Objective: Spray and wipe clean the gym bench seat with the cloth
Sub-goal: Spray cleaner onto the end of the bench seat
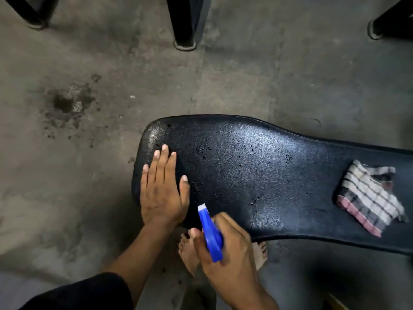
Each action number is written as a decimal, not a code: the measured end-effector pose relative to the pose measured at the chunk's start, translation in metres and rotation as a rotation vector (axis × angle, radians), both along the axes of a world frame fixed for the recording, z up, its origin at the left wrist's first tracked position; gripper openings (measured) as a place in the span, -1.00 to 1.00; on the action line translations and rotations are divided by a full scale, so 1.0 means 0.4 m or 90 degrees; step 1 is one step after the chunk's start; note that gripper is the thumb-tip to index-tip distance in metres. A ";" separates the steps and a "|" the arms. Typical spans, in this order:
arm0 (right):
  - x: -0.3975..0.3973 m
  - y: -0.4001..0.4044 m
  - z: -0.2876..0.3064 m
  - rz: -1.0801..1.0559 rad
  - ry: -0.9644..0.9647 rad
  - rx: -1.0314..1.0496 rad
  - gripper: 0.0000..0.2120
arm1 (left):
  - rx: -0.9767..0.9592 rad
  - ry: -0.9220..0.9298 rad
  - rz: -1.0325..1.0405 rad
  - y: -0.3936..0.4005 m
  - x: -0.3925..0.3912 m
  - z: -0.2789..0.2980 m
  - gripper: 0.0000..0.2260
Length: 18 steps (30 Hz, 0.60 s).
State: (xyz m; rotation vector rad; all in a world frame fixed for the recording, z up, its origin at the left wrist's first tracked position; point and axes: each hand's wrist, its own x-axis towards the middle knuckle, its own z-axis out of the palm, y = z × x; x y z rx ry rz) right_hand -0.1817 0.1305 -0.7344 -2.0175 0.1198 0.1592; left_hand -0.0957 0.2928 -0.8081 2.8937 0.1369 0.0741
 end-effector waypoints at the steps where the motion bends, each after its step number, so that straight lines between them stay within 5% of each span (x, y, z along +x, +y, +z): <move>1: -0.004 0.002 -0.002 0.003 -0.002 -0.007 -0.56 | -0.001 0.000 0.001 0.000 0.000 0.001 -0.40; 9: -0.057 -0.036 -0.028 -0.137 -0.002 -0.078 -0.62 | -0.036 0.034 0.012 -0.009 0.002 0.024 -0.39; 18: -0.088 -0.122 -0.038 -0.172 0.033 -0.097 -0.67 | -0.282 0.050 0.090 -0.162 -0.006 0.108 -0.42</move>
